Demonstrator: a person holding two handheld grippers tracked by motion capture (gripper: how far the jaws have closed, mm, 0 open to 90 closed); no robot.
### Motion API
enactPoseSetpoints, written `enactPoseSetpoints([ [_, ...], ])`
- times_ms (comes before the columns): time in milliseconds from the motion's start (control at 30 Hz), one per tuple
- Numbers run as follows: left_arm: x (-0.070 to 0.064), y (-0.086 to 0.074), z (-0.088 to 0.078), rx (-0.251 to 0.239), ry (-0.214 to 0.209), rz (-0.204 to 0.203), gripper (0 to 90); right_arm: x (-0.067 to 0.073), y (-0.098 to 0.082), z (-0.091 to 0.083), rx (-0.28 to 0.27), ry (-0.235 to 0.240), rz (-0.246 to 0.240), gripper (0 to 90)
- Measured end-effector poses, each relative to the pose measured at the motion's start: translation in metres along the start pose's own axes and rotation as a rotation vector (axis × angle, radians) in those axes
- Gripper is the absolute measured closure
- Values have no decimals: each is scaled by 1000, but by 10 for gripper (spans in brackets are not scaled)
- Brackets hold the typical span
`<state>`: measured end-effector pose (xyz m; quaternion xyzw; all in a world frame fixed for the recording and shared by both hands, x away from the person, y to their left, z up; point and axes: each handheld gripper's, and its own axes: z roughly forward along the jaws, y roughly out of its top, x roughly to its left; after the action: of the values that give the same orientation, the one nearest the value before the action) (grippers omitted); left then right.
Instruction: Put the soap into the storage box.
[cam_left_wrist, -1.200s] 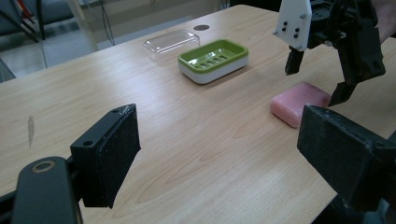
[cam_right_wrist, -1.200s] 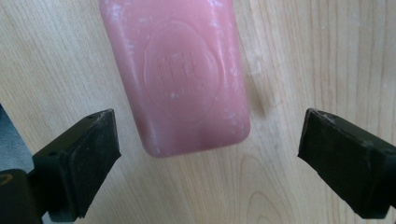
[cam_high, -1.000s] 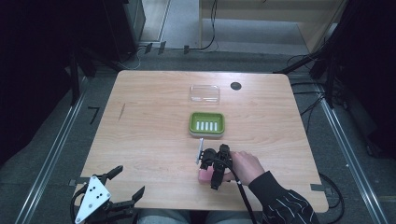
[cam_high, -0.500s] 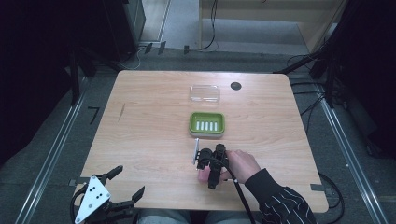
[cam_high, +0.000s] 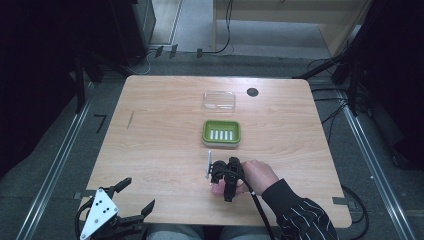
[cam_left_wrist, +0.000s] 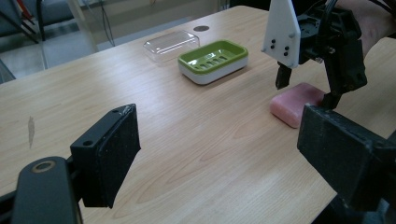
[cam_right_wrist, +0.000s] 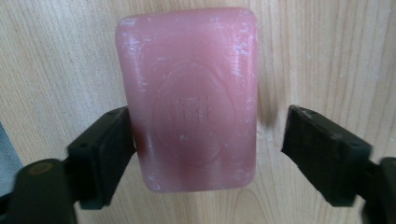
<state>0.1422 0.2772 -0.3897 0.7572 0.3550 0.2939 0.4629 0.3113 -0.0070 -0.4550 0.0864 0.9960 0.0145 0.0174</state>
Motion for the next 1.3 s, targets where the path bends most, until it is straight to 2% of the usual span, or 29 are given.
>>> enactPoseSetpoints([
  [167,0,0,0,0,0,0,139,2,0,-1,3,0,-10,245],
  [233,0,0,0,-2,-1,0,139,4,-1,0,12,2,-27,294],
  [467,0,0,0,-1,0,0,140,6,-3,1,19,4,-26,321],
  [600,0,0,0,0,0,1,139,7,-3,3,21,-2,-35,366],
  [900,0,0,0,0,0,1,140,8,-3,7,38,-4,-47,370],
  [1300,0,0,0,1,0,3,140,8,-4,6,23,0,-35,383],
])
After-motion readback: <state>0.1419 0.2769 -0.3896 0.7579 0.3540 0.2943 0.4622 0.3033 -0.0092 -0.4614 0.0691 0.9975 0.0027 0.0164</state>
